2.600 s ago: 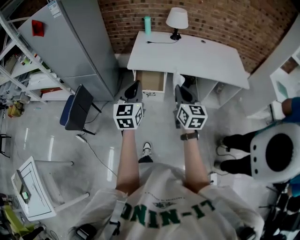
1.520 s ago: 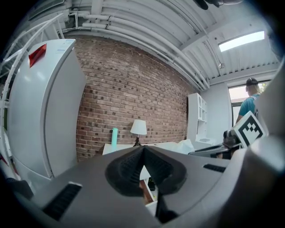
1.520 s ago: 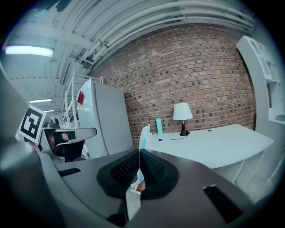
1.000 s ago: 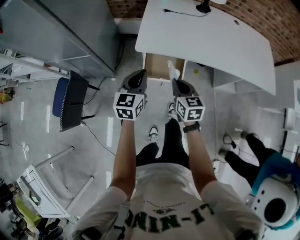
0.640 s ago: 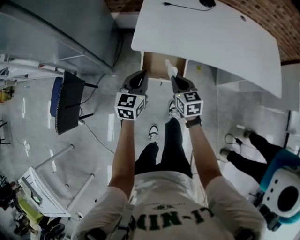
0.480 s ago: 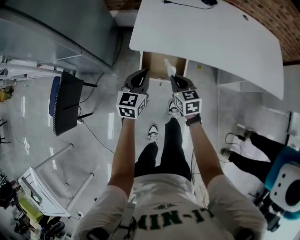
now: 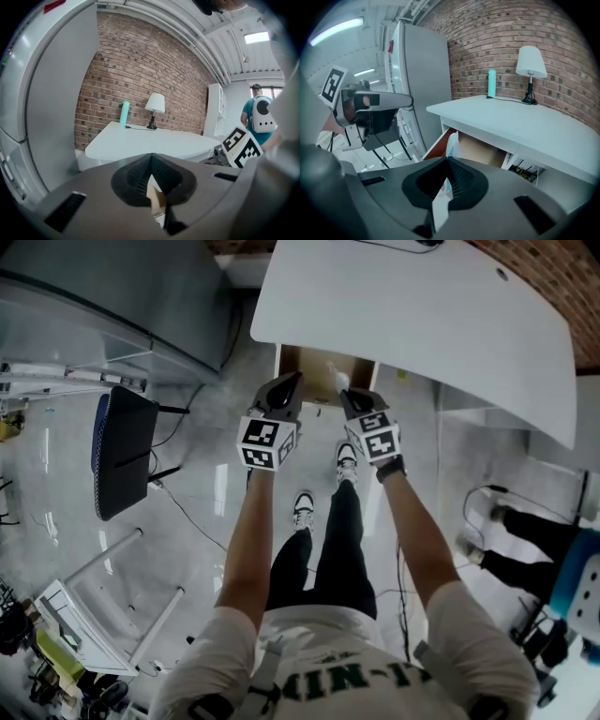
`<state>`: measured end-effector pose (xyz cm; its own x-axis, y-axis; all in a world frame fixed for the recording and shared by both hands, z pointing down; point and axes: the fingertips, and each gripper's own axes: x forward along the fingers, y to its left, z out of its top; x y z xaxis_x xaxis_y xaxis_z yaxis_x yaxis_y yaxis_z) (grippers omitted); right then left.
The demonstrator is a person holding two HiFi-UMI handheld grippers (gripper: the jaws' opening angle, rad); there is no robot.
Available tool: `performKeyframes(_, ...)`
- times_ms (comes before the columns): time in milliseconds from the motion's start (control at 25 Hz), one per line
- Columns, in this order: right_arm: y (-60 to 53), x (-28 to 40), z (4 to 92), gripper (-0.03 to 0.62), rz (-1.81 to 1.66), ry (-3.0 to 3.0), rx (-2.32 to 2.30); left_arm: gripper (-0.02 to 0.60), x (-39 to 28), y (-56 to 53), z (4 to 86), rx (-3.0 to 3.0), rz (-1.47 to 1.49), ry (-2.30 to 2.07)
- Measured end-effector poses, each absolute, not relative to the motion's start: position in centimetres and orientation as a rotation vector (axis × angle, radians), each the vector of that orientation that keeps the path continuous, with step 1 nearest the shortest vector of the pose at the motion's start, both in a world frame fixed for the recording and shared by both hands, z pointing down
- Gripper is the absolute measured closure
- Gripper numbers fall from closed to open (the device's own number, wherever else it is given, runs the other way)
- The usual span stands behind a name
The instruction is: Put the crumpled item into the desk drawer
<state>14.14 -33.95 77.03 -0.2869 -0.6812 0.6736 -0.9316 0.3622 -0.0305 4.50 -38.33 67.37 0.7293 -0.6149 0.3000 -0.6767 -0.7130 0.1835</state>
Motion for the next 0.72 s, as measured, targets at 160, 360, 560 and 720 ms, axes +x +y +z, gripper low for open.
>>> performKeyframes(160,-34.3,13.9,79.3,0.591,0.560,-2.039,1.318,0.586,4.9,-38.7,68.0,2.603,0.247,-1.026)
performKeyframes(360,-35.0,13.8,82.3,0.591,0.560,-1.999,1.257,0.586,5.7,-39.0,68.8,2.659,0.289,-0.999)
performKeyframes(560,-35.5,14.3,84.3,0.591,0.579,-1.945,1.210,0.586,5.7,-39.4,69.1,2.672,0.308,-0.994)
performKeyframes(720,-35.8,14.5,85.9,0.591,0.550,-1.908,1.154,0.586,5.7,-38.8,69.9,2.691,0.370,-0.991)
